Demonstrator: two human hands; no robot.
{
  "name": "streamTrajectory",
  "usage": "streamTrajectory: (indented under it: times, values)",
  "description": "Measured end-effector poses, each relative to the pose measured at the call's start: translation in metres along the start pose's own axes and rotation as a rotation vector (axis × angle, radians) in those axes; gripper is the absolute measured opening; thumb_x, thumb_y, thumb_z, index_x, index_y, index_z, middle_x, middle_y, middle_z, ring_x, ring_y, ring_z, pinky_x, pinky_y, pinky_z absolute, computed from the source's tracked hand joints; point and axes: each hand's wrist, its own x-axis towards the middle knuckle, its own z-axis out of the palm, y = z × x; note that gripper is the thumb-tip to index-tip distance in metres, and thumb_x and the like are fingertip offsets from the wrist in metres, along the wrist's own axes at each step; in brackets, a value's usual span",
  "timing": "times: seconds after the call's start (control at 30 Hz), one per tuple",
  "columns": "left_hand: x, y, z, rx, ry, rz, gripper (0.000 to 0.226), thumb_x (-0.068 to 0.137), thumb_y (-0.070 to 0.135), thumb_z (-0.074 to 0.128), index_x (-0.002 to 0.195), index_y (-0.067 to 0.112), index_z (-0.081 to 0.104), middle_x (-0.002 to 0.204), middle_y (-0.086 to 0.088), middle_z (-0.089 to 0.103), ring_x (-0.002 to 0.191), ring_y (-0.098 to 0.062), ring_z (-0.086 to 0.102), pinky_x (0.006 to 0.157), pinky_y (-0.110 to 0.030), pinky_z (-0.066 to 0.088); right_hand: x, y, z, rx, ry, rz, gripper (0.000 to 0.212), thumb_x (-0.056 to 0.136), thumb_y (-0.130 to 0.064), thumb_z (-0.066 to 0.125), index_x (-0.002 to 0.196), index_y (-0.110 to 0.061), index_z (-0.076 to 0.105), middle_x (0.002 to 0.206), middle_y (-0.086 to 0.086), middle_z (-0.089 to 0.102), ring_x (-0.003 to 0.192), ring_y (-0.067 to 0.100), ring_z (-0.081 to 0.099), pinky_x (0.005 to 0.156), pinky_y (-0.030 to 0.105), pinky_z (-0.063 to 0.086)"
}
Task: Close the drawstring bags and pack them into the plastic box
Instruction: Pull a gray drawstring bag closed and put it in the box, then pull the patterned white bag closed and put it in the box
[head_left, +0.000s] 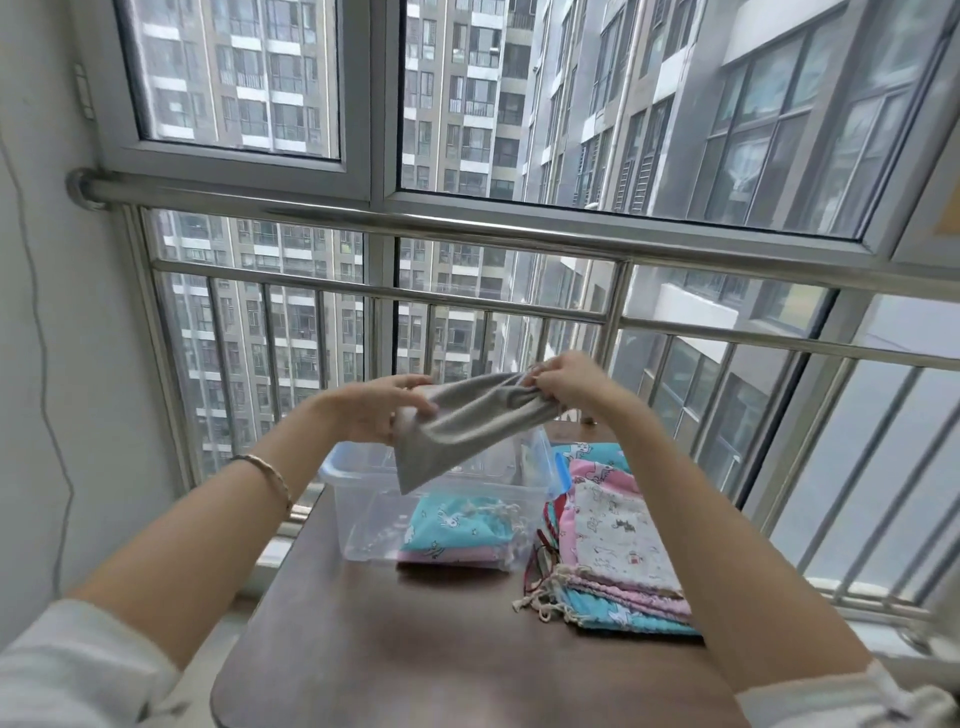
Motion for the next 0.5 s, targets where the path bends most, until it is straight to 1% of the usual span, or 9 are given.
streamTrajectory:
  times: [0.1,0.17,0.23,0.3,0.33,0.4,0.43,0.47,0.5]
  values:
    - [0.026,-0.007,-0.001,0.373,0.162,-0.107,0.062,0.081,-0.002,0.069,0.135,0.019,0.047,0.126,-0.011,0.05,0.097,-0.026,0.064,0.079,-0.036,0.059,0.007,0.01,0.026,-0.26,-0.206,0.028,0.019,0.094,-0.005,0.051,0.076,-0.006,0.057,0.071,0.003,0.053,0.057,0.009,0.045,0.051,0.018,0.039]
    - [0.04,-0.013,0.004,0.692,0.236,-0.172,0.052,0.085,0.001,0.064,0.132,0.019,0.052,0.116,-0.009,0.057,0.083,-0.02,0.062,0.073,-0.029,0.057,0.013,0.011,0.047,-0.375,-0.298,0.034,0.019,0.093,-0.004,0.049,0.074,-0.006,0.054,0.071,0.003,0.051,0.058,0.012,0.044,0.053,0.021,0.038]
    - [0.05,-0.023,0.013,0.977,0.25,-0.22,0.049,0.086,0.006,0.062,0.133,0.018,0.053,0.109,-0.006,0.059,0.077,-0.018,0.057,0.074,-0.029,0.054,0.019,0.011,0.064,-0.534,-0.332,0.038,0.021,0.091,-0.005,0.052,0.071,-0.007,0.053,0.07,0.004,0.051,0.059,0.015,0.045,0.053,0.025,0.038]
    - [0.056,-0.035,0.02,1.156,0.236,-0.256,0.049,0.087,0.01,0.059,0.135,0.019,0.053,0.116,-0.007,0.061,0.084,-0.02,0.057,0.079,-0.03,0.052,0.022,0.013,0.078,-0.678,-0.366,0.042,0.023,0.091,-0.008,0.055,0.069,-0.007,0.049,0.075,0.006,0.054,0.06,0.018,0.048,0.053,0.027,0.039]
    - [0.057,-0.041,0.024,1.218,0.225,-0.275,0.048,0.089,0.011,0.055,0.136,0.02,0.052,0.126,-0.007,0.058,0.093,-0.022,0.058,0.081,-0.029,0.05,0.023,0.015,0.082,-0.715,-0.399,0.054,0.026,0.09,-0.005,0.053,0.066,-0.008,0.044,0.076,0.008,0.053,0.059,0.018,0.048,0.053,0.026,0.039]
    - [0.059,-0.048,0.027,1.319,0.188,-0.32,0.05,0.091,0.007,0.044,0.139,0.022,0.048,0.144,-0.003,0.045,0.12,-0.023,0.052,0.096,-0.03,0.046,0.025,0.016,0.089,-0.782,-0.481,0.091,0.024,0.086,-0.001,0.047,0.065,-0.009,0.04,0.073,0.007,0.049,0.06,0.021,0.048,0.058,0.027,0.042]
    - [0.059,-0.05,0.028,1.341,0.176,-0.345,0.052,0.092,0.004,0.041,0.141,0.021,0.045,0.149,-0.002,0.04,0.128,-0.023,0.047,0.103,-0.033,0.043,0.027,0.016,0.091,-0.806,-0.501,0.104,0.018,0.086,-0.003,0.048,0.069,-0.007,0.046,0.076,0.006,0.05,0.066,0.023,0.05,0.063,0.03,0.045]
    - [0.059,-0.05,0.029,1.356,0.174,-0.358,0.052,0.093,0.003,0.04,0.142,0.019,0.044,0.15,-0.001,0.039,0.131,-0.023,0.045,0.105,-0.034,0.042,0.03,0.014,0.094,-0.813,-0.506,0.089,0.01,0.088,-0.007,0.05,0.079,-0.004,0.053,0.082,0.006,0.052,0.076,0.025,0.052,0.07,0.034,0.049]
    - [0.06,-0.049,0.03,1.367,0.187,-0.361,0.049,0.093,0.004,0.043,0.141,0.015,0.045,0.148,-0.003,0.041,0.13,-0.024,0.046,0.104,-0.034,0.043,0.033,0.012,0.097,-0.792,-0.495,0.072,0.01,0.089,-0.012,0.053,0.093,-0.003,0.057,0.091,0.006,0.053,0.084,0.027,0.053,0.077,0.037,0.051]
